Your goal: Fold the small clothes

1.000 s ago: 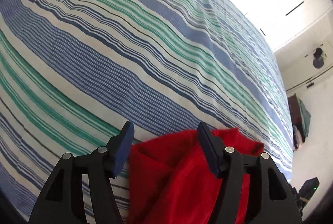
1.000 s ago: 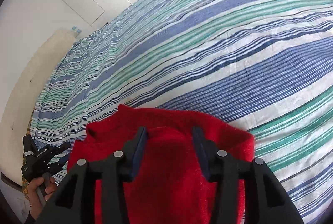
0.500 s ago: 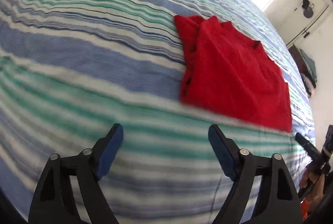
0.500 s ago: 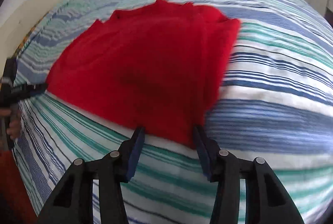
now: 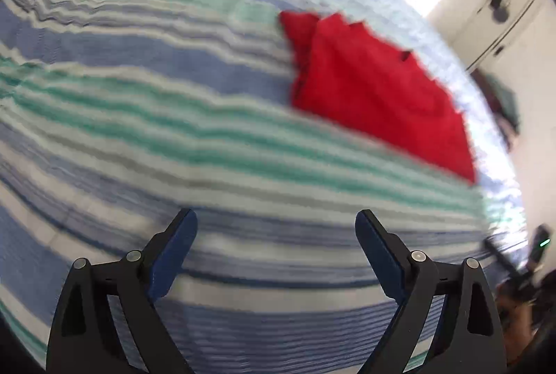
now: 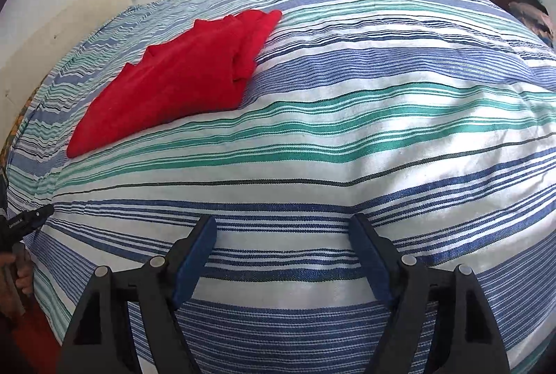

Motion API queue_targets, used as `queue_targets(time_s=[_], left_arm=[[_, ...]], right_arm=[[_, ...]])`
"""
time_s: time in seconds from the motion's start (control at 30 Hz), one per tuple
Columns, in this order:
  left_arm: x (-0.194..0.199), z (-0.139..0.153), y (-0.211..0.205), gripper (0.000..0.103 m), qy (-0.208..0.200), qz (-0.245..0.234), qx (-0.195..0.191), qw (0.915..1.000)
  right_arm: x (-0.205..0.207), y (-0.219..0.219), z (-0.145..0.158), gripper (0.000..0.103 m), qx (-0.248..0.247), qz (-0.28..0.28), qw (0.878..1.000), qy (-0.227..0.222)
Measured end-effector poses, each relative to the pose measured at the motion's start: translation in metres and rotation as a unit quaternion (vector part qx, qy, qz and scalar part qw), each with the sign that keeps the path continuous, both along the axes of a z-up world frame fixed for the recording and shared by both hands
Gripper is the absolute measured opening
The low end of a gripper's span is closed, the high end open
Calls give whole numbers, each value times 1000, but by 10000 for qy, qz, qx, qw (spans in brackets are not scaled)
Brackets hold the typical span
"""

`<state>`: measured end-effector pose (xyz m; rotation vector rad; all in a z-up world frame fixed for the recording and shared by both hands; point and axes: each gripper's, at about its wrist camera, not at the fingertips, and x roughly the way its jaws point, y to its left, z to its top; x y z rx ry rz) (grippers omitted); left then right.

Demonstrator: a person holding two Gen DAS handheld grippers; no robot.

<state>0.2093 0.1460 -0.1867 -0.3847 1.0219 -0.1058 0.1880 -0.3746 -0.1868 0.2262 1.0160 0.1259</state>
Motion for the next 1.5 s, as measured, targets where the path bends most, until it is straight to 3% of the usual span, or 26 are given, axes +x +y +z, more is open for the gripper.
queue_targets(time_s=[0.23, 0.3, 0.43, 0.5, 0.53, 0.57, 0.6, 0.7, 0.8, 0.87, 0.97, 1.07, 1.13, 1.2, 1.27, 1.3, 1.33, 1.4, 1.5], left_arm=[[113, 37, -16, 93, -477, -164, -252, 9984], [155, 26, -15, 93, -282, -62, -182, 9994], [211, -28, -10, 88, 590, 227, -144, 9979], [214, -42, -12, 72, 711, 119, 9, 9974], [212, -39, -14, 57, 525, -12, 68, 9986], [212, -37, -15, 6, 492, -191, -71, 9986], [213, -34, -16, 6, 602, -308, -267, 9974], [204, 0, -27, 6, 359, -479, -2, 9982], [198, 49, -51, 6, 126, -631, -206, 9977], [198, 83, -82, 6, -67, -907, -275, 9955], [199, 115, -160, 6, -275, -1403, -511, 9884], [202, 114, -241, 6, -406, -1724, -539, 9827], [204, 86, -297, 11, -204, -1687, -565, 9838], [205, 54, -332, 27, 263, -1659, -648, 9837], [196, 29, -354, 28, 816, -1680, -607, 9805], [189, 26, -355, 30, 883, -1700, -644, 9794], [181, 28, -350, 33, 852, -1749, -733, 9782], [153, 49, -325, 57, 430, -1889, -747, 9782], [113, 81, -262, 83, -404, -1659, -139, 9852]], right_arm=[[-7, 15, -10, 90, -184, 124, 9997, -119], [-7, 15, -10, 91, -200, 147, 9996, -139], [-3, 19, -13, 93, -267, 185, 9994, -137], [-1, 22, -14, 95, -323, 216, 9992, -132], [0, 23, -15, 96, -352, 232, 9990, -134], [1, 24, -15, 97, -377, 251, 9989, -137], [2, 25, -16, 98, -400, 265, 9988, -140], [3, 27, -17, 99, -436, 279, 9985, -149], [4, 26, -17, 99, -413, 278, 9986, -157], [4, 26, -17, 99, -400, 276, 9987, -156], [4, 26, -17, 99, -394, 274, 9987, -142], [4, 26, -17, 99, -393, 272, 9988, -139], [4, 26, -17, 99, -394, 273, 9988, -138], [4, 26, -17, 99, -393, 273, 9988, -137], [4, 26, -17, 99, -371, 276, 9988, -135], [4, 26, -16, 99, -346, 279, 9989, -133], [3, 25, -16, 99, -312, 282, 9990, -131], [4, 23, -16, 99, -239, 279, 9992, -130], [4, 24, -16, 100, -212, 308, 9992, -108]])
